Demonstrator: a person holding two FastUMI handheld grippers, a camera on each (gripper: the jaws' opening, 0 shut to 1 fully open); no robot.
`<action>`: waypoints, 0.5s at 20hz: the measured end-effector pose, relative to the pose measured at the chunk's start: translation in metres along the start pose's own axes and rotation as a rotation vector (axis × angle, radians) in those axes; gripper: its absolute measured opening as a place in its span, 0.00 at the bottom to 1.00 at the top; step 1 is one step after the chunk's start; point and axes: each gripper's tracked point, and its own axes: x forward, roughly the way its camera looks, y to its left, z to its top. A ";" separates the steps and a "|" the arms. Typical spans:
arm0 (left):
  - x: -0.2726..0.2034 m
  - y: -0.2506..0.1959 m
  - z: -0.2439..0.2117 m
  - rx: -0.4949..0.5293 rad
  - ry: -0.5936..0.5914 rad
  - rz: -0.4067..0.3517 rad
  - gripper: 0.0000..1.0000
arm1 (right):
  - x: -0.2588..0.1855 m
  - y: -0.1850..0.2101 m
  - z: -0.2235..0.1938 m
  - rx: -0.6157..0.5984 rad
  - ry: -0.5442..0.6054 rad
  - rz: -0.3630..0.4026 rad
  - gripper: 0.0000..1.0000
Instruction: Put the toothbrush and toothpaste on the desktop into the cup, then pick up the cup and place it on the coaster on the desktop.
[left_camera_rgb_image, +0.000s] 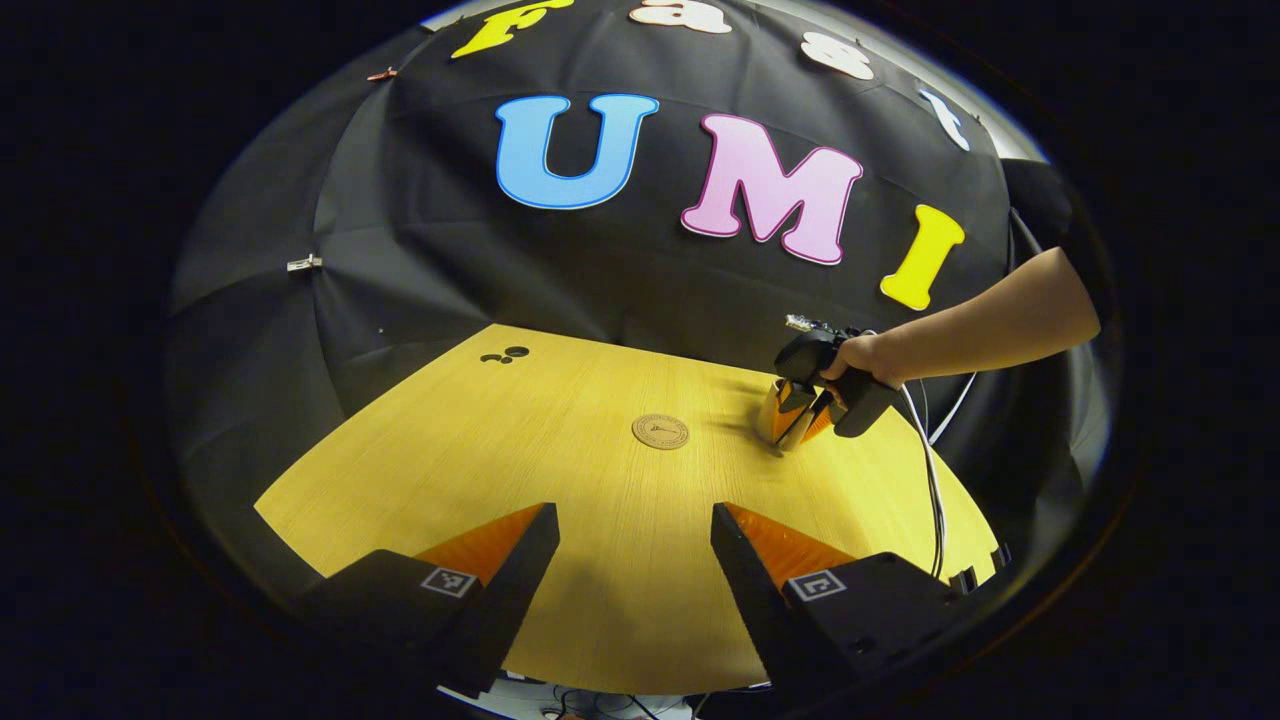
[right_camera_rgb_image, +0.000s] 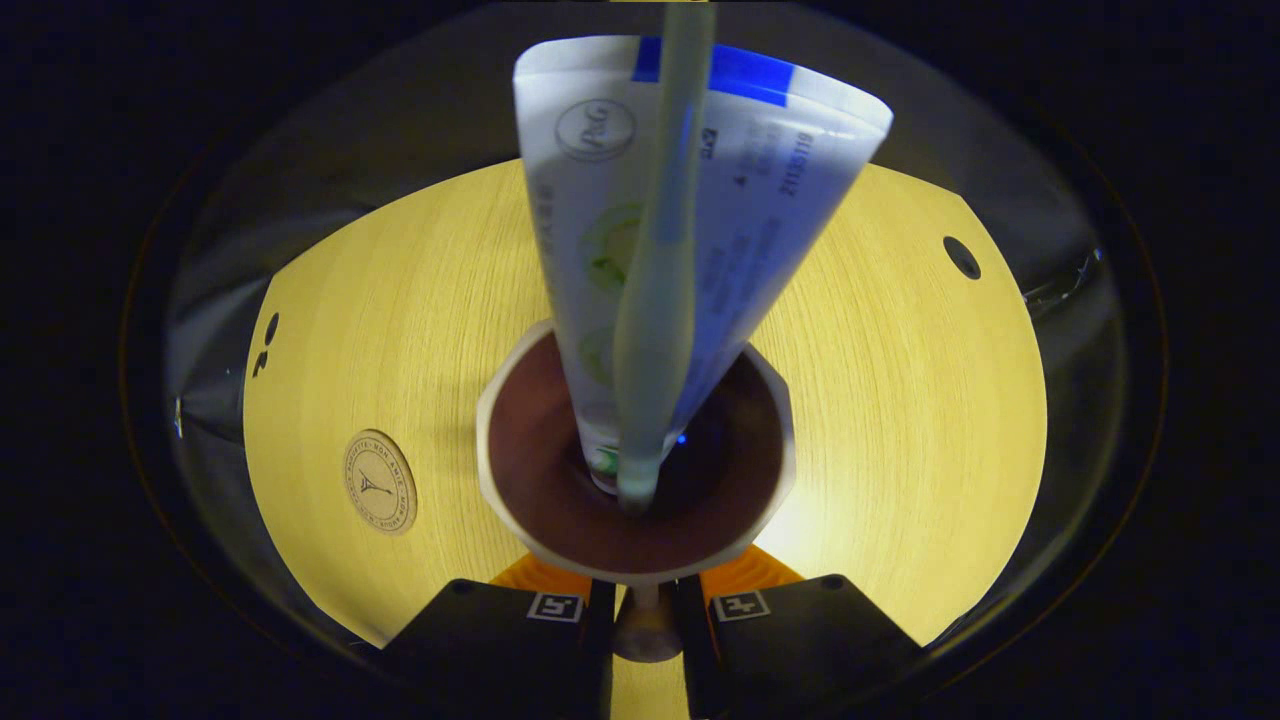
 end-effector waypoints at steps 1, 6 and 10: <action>0.000 -0.001 -0.002 0.000 0.003 0.000 0.97 | 0.000 -0.002 0.000 -0.031 -0.009 -0.005 0.32; 0.002 -0.003 -0.005 0.019 0.013 -0.010 0.97 | -0.012 -0.001 0.000 -0.198 -0.074 -0.027 0.32; 0.003 -0.004 -0.009 0.034 0.023 -0.017 0.97 | -0.020 0.013 -0.005 -0.281 -0.098 -0.003 0.30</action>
